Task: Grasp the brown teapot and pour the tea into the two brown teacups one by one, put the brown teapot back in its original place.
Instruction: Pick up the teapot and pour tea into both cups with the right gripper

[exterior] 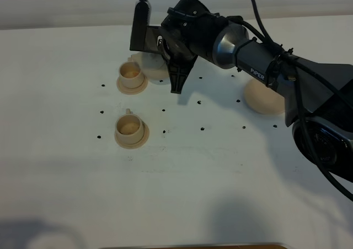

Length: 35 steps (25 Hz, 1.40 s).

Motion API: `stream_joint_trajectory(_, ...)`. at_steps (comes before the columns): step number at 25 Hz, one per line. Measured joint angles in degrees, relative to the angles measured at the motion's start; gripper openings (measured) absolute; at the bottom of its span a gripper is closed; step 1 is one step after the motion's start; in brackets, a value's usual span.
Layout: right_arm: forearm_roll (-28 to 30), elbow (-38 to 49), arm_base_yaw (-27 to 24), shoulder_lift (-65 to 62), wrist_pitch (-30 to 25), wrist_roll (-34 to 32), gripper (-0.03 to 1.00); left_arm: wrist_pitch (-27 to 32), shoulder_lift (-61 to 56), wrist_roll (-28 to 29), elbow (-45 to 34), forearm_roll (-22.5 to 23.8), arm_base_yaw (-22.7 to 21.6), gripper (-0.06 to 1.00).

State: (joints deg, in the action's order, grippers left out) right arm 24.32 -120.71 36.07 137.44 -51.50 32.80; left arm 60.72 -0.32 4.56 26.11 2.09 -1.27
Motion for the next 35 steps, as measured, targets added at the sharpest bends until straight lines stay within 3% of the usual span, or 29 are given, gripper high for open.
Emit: stream_joint_trajectory(35,14.98,0.0,2.52,1.62,1.62,-1.7,0.08,0.0,0.0,0.0,0.0,0.0,0.0,0.43)
